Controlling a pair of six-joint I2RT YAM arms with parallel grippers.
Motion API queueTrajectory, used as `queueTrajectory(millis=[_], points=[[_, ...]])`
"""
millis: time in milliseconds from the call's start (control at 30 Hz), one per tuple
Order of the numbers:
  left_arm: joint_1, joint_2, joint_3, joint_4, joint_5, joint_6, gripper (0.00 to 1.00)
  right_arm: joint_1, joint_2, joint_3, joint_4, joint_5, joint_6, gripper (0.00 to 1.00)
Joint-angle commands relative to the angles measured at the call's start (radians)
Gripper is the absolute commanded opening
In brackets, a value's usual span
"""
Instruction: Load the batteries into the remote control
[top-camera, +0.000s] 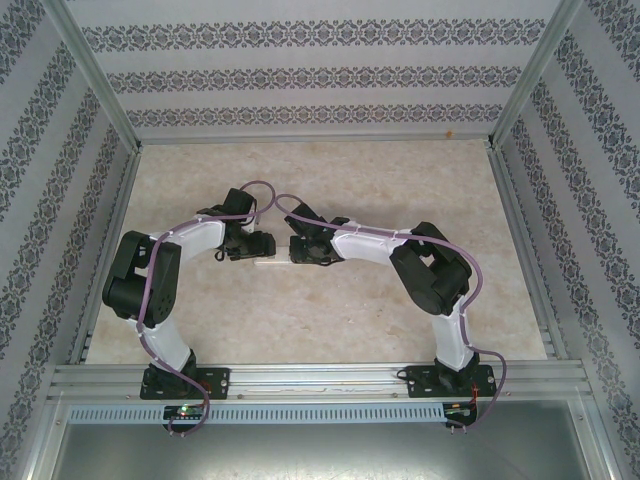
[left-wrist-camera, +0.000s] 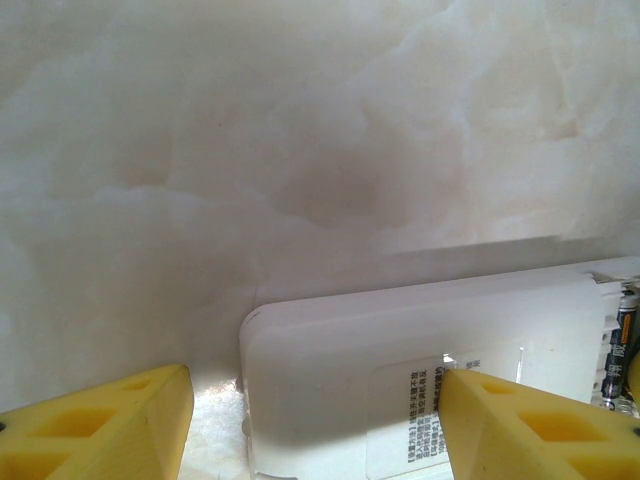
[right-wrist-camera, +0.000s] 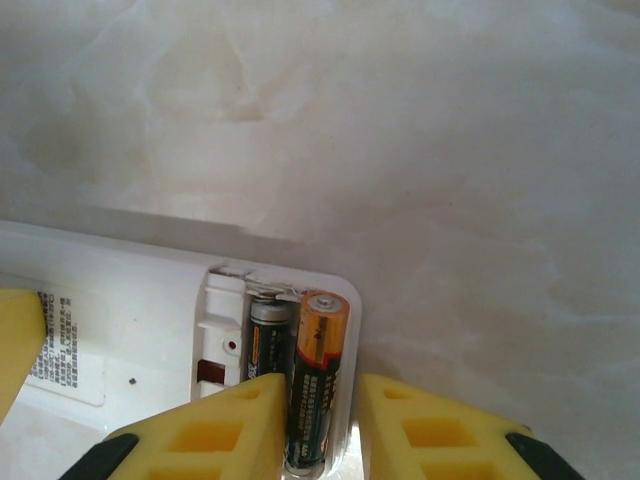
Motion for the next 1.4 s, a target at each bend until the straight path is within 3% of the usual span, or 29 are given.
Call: queueTrajectory(millis=[0,367,967,1367], points=[[0.01,0.009,0.001,0.007,-0.003,-0.007,0.67,-0.018,-0.044,0.036,-0.025,-0.02,-0.007,0.27],[0.009,0.001,-0.009,0.008,-0.006,-0.006,0.67,-0.053,-0.022,0.074,-0.021,-0.019,-0.023,0.24],[0.008,-0.001,-0.008,0.009,-0.009,-0.004,0.67,-0.022,0.025,0.067,-0.02,-0.031,-0.007,0.19],[0.01,0.003,-0.008,0.014,-0.005,-0.005,0.67,-0.015,-0.055,0.037,-0.018,0.008,-0.035,0.2]])
